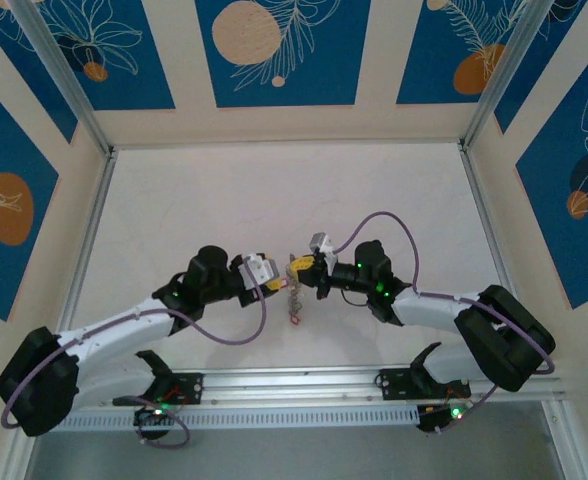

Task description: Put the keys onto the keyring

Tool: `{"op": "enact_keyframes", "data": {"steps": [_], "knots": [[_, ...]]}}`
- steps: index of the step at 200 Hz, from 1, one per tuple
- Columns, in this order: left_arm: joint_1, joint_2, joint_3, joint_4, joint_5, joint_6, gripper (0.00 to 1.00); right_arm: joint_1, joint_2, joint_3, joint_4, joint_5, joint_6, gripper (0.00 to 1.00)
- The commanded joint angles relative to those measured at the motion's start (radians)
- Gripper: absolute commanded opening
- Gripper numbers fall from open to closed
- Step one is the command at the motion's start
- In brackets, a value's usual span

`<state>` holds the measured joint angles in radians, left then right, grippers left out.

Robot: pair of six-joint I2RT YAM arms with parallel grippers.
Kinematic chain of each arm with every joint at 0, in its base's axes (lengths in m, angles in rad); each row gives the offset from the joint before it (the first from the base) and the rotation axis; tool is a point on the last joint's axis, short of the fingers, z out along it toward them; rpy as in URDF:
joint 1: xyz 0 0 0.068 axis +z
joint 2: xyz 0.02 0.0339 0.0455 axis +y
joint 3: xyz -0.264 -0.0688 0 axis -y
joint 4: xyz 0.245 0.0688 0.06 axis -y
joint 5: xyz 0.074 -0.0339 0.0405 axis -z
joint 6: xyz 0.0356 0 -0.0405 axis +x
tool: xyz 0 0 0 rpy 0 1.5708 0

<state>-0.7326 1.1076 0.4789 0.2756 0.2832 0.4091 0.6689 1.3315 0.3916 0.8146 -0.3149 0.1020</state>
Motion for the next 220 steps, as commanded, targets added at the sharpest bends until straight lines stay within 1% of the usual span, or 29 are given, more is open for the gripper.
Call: {"op": "enact_keyframes", "data": {"steps": [1, 17, 64, 98, 122, 134, 157, 175, 189, 220], "knots": [[0.01, 0.052, -0.004, 0.078, 0.091, -0.017, 0.47, -0.005, -0.022, 0.041, -0.029, -0.049, -0.075, 0.0], [0.011, 0.089, -0.012, 0.106, 0.127, -0.013, 0.47, -0.005, -0.019, 0.049, -0.044, -0.069, -0.091, 0.0], [0.01, 0.207, -0.015, 0.203, 0.141, -0.028, 0.47, -0.011, -0.008, 0.07, -0.062, -0.136, -0.132, 0.0], [0.017, 0.234, -0.026, 0.27, 0.11, -0.033, 0.48, -0.018, -0.003, 0.077, -0.061, -0.174, -0.136, 0.0], [0.03, 0.246, -0.028, 0.286, 0.138, -0.029, 0.48, -0.022, -0.001, 0.081, -0.065, -0.201, -0.136, 0.0], [0.035, 0.257, -0.029, 0.297, 0.164, -0.031, 0.44, -0.023, 0.002, 0.082, -0.068, -0.205, -0.137, 0.0], [0.038, 0.273, -0.038, 0.325, 0.208, -0.032, 0.28, -0.025, 0.003, 0.085, -0.068, -0.208, -0.135, 0.0], [0.043, 0.279, -0.051, 0.345, 0.23, -0.032, 0.25, -0.026, 0.004, 0.087, -0.072, -0.215, -0.133, 0.0], [0.049, 0.279, -0.055, 0.349, 0.25, -0.031, 0.17, -0.028, 0.001, 0.088, -0.078, -0.22, -0.133, 0.0], [0.067, 0.27, -0.063, 0.337, 0.264, -0.022, 0.11, -0.031, -0.008, 0.089, -0.095, -0.224, -0.142, 0.0]]}}
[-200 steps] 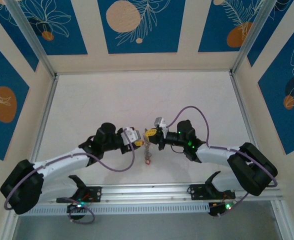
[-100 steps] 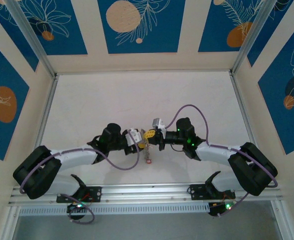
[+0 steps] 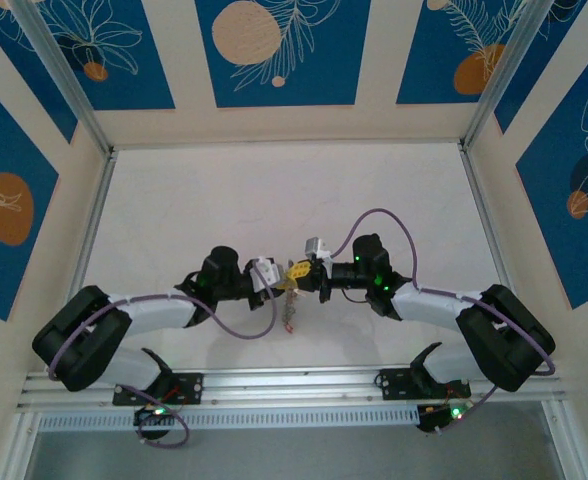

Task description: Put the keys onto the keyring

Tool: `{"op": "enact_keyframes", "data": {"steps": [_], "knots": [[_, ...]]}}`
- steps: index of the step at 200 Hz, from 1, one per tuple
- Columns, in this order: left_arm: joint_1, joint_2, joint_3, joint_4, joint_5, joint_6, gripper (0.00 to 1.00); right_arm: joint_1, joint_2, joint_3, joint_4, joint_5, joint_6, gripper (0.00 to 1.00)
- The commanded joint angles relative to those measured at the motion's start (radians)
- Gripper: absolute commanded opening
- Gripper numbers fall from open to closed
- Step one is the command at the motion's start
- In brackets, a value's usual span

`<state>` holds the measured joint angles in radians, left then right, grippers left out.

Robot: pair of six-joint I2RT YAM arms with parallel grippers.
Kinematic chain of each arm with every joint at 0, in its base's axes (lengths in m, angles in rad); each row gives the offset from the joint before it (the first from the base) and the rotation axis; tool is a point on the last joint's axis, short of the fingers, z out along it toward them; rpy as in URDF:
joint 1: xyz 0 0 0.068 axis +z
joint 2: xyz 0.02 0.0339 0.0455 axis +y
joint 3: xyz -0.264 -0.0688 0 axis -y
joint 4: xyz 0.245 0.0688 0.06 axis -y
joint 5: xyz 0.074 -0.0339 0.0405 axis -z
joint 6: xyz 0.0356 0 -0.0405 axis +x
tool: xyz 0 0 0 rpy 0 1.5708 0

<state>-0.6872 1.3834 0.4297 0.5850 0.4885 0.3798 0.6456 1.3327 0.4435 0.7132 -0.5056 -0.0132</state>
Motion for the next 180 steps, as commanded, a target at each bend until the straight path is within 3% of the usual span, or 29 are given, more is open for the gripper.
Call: {"op": "enact_keyframes", "data": {"steps": [1, 46, 95, 155, 180], "knots": [[0.021, -0.007, -0.014, 0.026, 0.059, 0.009, 0.11, -0.008, -0.01, 0.037, 0.005, -0.033, -0.027, 0.0], [0.051, -0.066, 0.006, -0.103, 0.091, 0.065, 0.0, -0.002, -0.045, 0.053, -0.127, -0.01, -0.146, 0.0], [0.049, -0.158, 0.114, -0.441, 0.078, 0.204, 0.0, 0.024, -0.079, 0.084, -0.322, 0.074, -0.348, 0.0], [0.006, -0.206, 0.305, -0.778, -0.021, 0.338, 0.0, 0.065, -0.081, 0.086, -0.37, 0.119, -0.492, 0.0], [-0.029, -0.2, 0.408, -0.935, -0.104, 0.44, 0.0, 0.061, -0.095, 0.053, -0.303, 0.112, -0.471, 0.15]]}}
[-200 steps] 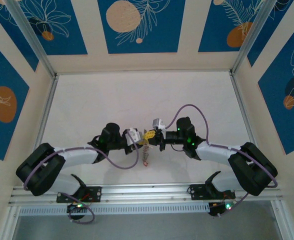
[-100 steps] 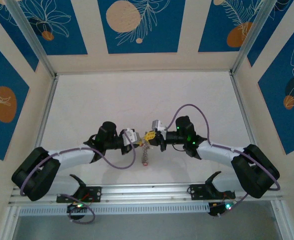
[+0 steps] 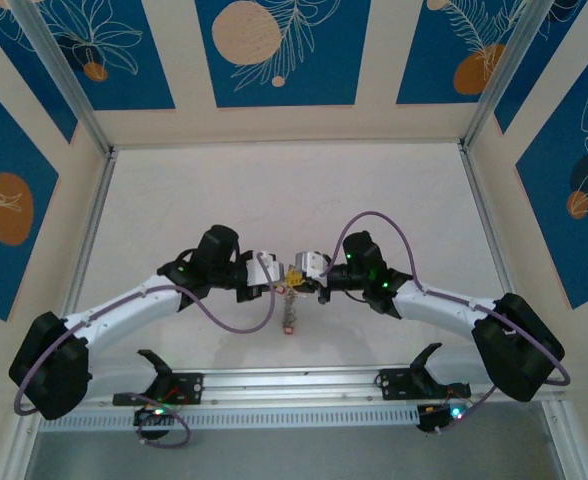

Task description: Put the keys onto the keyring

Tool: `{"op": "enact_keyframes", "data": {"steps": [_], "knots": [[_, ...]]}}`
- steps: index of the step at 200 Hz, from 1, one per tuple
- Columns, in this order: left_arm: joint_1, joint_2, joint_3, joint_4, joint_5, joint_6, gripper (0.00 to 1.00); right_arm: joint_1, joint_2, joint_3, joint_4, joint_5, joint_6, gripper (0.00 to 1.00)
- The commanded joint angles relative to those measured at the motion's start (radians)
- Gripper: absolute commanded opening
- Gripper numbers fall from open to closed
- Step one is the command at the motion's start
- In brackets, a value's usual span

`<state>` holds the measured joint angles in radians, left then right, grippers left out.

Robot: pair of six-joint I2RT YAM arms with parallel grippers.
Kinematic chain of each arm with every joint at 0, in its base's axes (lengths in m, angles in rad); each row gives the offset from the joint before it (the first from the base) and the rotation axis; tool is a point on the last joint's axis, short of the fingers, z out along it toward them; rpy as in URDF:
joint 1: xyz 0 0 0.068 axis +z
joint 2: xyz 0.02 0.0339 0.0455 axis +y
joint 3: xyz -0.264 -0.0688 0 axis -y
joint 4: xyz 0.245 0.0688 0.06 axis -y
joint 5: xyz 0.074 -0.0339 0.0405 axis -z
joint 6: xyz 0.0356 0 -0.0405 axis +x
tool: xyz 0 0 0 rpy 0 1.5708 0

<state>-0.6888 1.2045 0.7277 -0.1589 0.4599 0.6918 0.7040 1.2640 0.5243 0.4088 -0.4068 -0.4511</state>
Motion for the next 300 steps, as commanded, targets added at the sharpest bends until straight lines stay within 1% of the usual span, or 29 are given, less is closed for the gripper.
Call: {"op": "enact_keyframes", "data": {"steps": [1, 23, 50, 69, 94, 98, 102, 106, 110, 116, 135, 137, 138, 139, 141, 157, 192, 219, 255, 276, 300], "knots": [[-0.028, -0.019, 0.115, -0.197, -0.078, 0.133, 0.0, 0.001, -0.027, -0.028, 0.004, 0.012, -0.033, 0.16], [-0.043, 0.003, 0.219, -0.348, -0.149, 0.234, 0.0, -0.027, -0.056, -0.063, 0.059, -0.001, 0.01, 0.29], [-0.056, 0.025, 0.335, -0.481, -0.239, 0.337, 0.0, -0.09, -0.11, -0.12, 0.128, -0.026, 0.083, 0.39], [-0.08, 0.034, 0.403, -0.531, -0.311, 0.399, 0.0, -0.132, -0.151, -0.159, 0.155, -0.021, 0.119, 0.46], [-0.123, 0.047, 0.479, -0.552, -0.421, 0.473, 0.0, -0.179, -0.196, -0.203, 0.173, 0.044, 0.17, 0.56], [-0.129, 0.05, 0.49, -0.555, -0.435, 0.484, 0.0, -0.187, -0.203, -0.207, 0.171, 0.063, 0.181, 0.61], [-0.137, 0.055, 0.502, -0.558, -0.446, 0.496, 0.0, -0.192, -0.208, -0.21, 0.171, 0.076, 0.187, 0.62], [-0.144, 0.06, 0.513, -0.56, -0.458, 0.506, 0.0, -0.202, -0.217, -0.216, 0.171, 0.098, 0.195, 0.67], [-0.152, 0.067, 0.523, -0.563, -0.472, 0.518, 0.0, -0.208, -0.223, -0.221, 0.171, 0.109, 0.2, 0.68], [-0.163, 0.075, 0.54, -0.565, -0.498, 0.532, 0.0, -0.219, -0.235, -0.228, 0.171, 0.14, 0.211, 0.75], [-0.194, 0.109, 0.589, -0.583, -0.566, 0.564, 0.0, -0.252, -0.269, -0.245, 0.159, 0.206, 0.226, 0.84], [-0.198, 0.112, 0.594, -0.583, -0.571, 0.567, 0.0, -0.254, -0.273, -0.247, 0.157, 0.214, 0.227, 0.88], [-0.199, 0.114, 0.596, -0.584, -0.574, 0.568, 0.0, -0.256, -0.275, -0.248, 0.156, 0.217, 0.228, 0.94], [-0.199, 0.115, 0.598, -0.585, -0.577, 0.569, 0.0, -0.257, -0.276, -0.249, 0.155, 0.221, 0.228, 0.98], [-0.202, 0.119, 0.602, -0.584, -0.581, 0.573, 0.0, -0.258, -0.279, -0.25, 0.154, 0.226, 0.229, 1.0], [-0.213, 0.137, 0.628, -0.584, -0.6, 0.589, 0.0, -0.272, -0.303, -0.265, 0.159, 0.269, 0.236, 0.99], [-0.216, 0.166, 0.659, -0.564, -0.559, 0.595, 0.0, -0.31, -0.342, -0.296, 0.183, 0.337, 0.253, 0.99], [-0.216, 0.193, 0.665, -0.543, -0.544, 0.577, 0.0, -0.331, -0.372, -0.322, 0.175, 0.427, 0.243, 0.99], [-0.212, 0.233, 0.639, -0.492, -0.511, 0.541, 0.0, -0.35, -0.382, -0.37, 0.213, 0.481, 0.267, 0.99], [-0.183, 0.265, 0.626, -0.475, -0.447, 0.495, 0.0, -0.371, -0.385, -0.398, 0.247, 0.494, 0.29, 0.99], [-0.114, 0.293, 0.593, -0.44, -0.365, 0.447, 0.0, -0.396, -0.378, -0.417, 0.264, 0.494, 0.309, 0.99]]}}
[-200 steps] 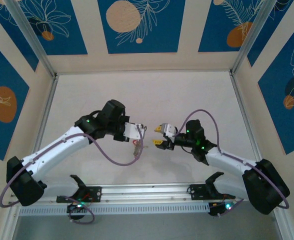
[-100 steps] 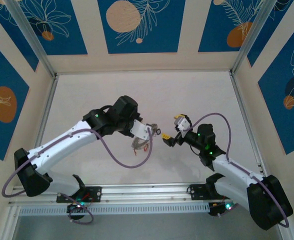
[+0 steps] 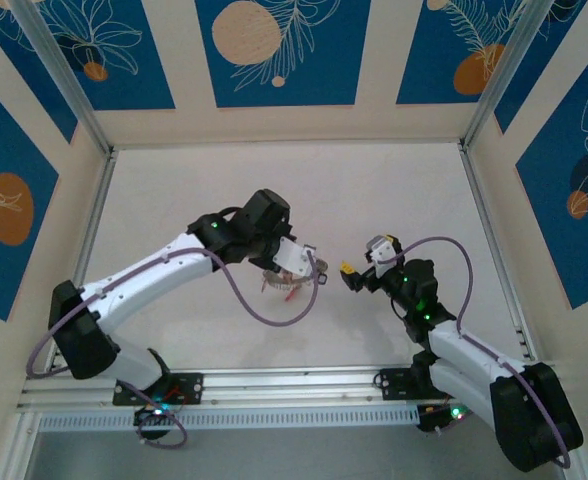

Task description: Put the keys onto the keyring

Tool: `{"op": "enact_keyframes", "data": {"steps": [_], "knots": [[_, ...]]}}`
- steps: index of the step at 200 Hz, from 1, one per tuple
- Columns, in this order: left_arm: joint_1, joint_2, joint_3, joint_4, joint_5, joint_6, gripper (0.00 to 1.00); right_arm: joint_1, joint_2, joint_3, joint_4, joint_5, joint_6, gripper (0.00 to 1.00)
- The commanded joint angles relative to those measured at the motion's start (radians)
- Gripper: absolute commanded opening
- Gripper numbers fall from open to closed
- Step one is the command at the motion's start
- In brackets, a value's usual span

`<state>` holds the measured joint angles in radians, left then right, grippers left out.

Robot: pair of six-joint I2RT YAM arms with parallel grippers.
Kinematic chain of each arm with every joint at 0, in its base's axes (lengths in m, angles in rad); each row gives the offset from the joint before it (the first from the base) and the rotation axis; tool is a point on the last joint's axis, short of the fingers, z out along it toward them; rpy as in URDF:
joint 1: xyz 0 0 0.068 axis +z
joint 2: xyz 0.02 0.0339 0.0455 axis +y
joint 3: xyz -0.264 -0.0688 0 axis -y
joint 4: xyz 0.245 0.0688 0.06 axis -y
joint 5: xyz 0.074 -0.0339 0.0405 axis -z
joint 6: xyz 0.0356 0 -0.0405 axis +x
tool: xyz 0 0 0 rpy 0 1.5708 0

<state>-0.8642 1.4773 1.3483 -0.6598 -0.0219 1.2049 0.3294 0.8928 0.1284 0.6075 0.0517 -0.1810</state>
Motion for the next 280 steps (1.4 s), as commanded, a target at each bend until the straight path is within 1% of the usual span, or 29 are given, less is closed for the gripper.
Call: {"op": "enact_keyframes", "data": {"steps": [1, 36, 83, 126, 154, 177, 197, 207, 239, 252, 265, 280], "knots": [[0.061, 0.022, -0.029, 0.062, 0.121, -0.067, 0.0, -0.022, -0.006, -0.022, 0.066, 0.036, 0.04, 0.99], [0.164, 0.044, -0.096, 0.108, 0.182, -0.097, 0.0, -0.046, 0.03, -0.035, 0.086, 0.029, 0.056, 0.99], [0.342, 0.084, -0.234, 0.231, 0.26, -0.132, 0.0, -0.054, 0.067, -0.019, 0.091, 0.0, 0.033, 0.99], [0.457, 0.09, -0.37, 0.367, 0.272, -0.17, 0.0, -0.064, 0.095, -0.009, 0.101, -0.01, 0.026, 0.99], [0.517, 0.081, -0.454, 0.446, 0.244, -0.186, 0.0, -0.067, 0.098, -0.007, 0.098, -0.028, 0.018, 0.99], [0.552, 0.121, -0.477, 0.491, 0.206, -0.205, 0.0, -0.066, 0.092, -0.01, 0.096, -0.043, 0.011, 0.99], [0.574, 0.151, -0.499, 0.53, 0.21, -0.225, 0.0, -0.063, 0.084, -0.016, 0.094, -0.058, 0.002, 0.99], [0.575, 0.157, -0.516, 0.542, 0.205, -0.205, 0.01, -0.063, 0.08, -0.019, 0.094, -0.065, -0.001, 0.99], [0.58, 0.185, -0.567, 0.603, 0.169, -0.189, 0.12, -0.059, 0.085, -0.018, 0.087, -0.101, -0.025, 0.99], [0.584, 0.201, -0.566, 0.608, 0.153, -0.199, 0.16, -0.056, 0.092, -0.012, 0.079, -0.115, -0.036, 0.99], [0.588, 0.208, -0.561, 0.617, 0.138, -0.217, 0.17, -0.054, 0.098, -0.009, 0.078, -0.121, -0.041, 0.99], [0.602, 0.198, -0.561, 0.638, 0.137, -0.248, 0.22, -0.055, 0.099, -0.014, 0.091, -0.115, -0.041, 0.99]]}}
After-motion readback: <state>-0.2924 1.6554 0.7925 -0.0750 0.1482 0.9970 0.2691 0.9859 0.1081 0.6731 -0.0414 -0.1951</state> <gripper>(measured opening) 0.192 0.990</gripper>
